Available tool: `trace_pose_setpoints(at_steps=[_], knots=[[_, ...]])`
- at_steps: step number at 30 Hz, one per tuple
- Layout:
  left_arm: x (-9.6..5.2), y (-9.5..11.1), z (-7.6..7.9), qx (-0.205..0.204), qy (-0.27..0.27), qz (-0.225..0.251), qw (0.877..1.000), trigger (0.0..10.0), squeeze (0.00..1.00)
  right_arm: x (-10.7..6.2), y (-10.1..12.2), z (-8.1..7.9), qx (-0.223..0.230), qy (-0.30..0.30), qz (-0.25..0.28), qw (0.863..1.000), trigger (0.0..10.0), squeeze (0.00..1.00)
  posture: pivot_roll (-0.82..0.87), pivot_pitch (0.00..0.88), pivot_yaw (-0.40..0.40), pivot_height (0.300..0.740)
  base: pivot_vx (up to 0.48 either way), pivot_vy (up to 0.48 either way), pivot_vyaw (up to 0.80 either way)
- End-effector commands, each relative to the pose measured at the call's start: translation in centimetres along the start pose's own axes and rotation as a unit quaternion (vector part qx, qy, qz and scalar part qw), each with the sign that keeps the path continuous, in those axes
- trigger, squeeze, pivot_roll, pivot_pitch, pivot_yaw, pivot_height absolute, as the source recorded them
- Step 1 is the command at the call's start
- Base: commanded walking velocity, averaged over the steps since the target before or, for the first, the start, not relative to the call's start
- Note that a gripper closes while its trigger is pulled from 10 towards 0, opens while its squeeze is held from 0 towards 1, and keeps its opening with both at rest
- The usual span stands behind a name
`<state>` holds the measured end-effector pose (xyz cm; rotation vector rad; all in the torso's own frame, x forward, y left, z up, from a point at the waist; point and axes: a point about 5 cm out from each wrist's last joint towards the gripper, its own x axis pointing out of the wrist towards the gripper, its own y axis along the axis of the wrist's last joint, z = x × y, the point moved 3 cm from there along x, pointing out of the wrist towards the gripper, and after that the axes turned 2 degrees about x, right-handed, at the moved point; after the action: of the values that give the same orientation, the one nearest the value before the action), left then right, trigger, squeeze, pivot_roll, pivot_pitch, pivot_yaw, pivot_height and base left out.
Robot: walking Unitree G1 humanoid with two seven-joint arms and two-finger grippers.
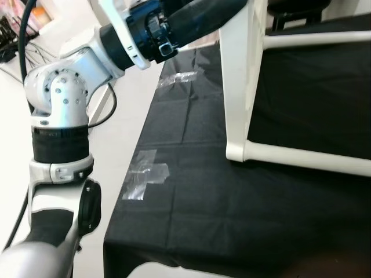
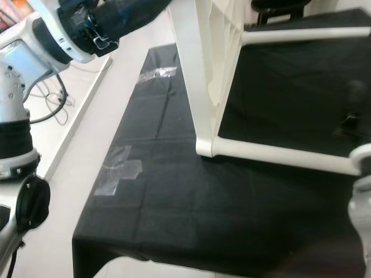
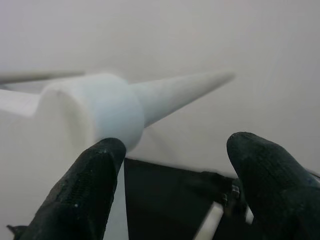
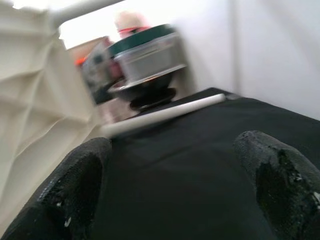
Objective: Building children table
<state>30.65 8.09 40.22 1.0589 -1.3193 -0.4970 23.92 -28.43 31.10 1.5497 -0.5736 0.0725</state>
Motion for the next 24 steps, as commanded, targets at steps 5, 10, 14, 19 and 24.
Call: trace_pose_setpoints(at_steps=[5, 10, 14, 19, 24], knots=[[-3.5, -5.9, -0.7, -0.043, 0.108, -0.017, 0.993, 10.0, 0.0, 0.5, -1.3, -2.7, -0.03, 0.07, -0.011, 0.997, 10.0, 0.0, -0.08, 0.153, 0.171, 0.74, 0.0, 0.0, 0.0], [-5.2, -8.2, -0.2, -0.05, 0.146, -0.032, 0.987, 10.0, 0.0, 1.3, -2.1, -4.1, -0.058, 0.103, -0.007, 0.993, 10.0, 0.0, -0.06, 0.138, 0.157, 0.74, 0.0, 0.0, 0.0], [-6.0, -8.9, 0.6, -0.031, 0.155, -0.051, 0.986, 10.0, 0.0, 1.6, -3.5, -6.2, -0.068, 0.143, -0.013, 0.987, 10.0, 0.0, -0.05, 0.125, 0.148, 0.74, 0.0, 0.0, 0.0], [-6.9, -10.0, 0.3, -0.026, 0.2, -0.068, 0.977, 10.0, 0.0, 1.7, -4.0, -6.8, -0.085, 0.15, -0.012, 0.985, 10.0, 0.0, -0.05, 0.122, 0.154, 0.74, 0.0, 0.0, 0.0], [-9.9, -13.4, 0.6, -0.02, 0.271, -0.112, 0.956, 10.0, 0.0, 1.6, -4.9, -7.5, -0.112, 0.156, -0.012, 0.981, 10.0, 0.0, -0.06, 0.116, 0.158, 0.74, 0.0, 0.0, 0.0]])
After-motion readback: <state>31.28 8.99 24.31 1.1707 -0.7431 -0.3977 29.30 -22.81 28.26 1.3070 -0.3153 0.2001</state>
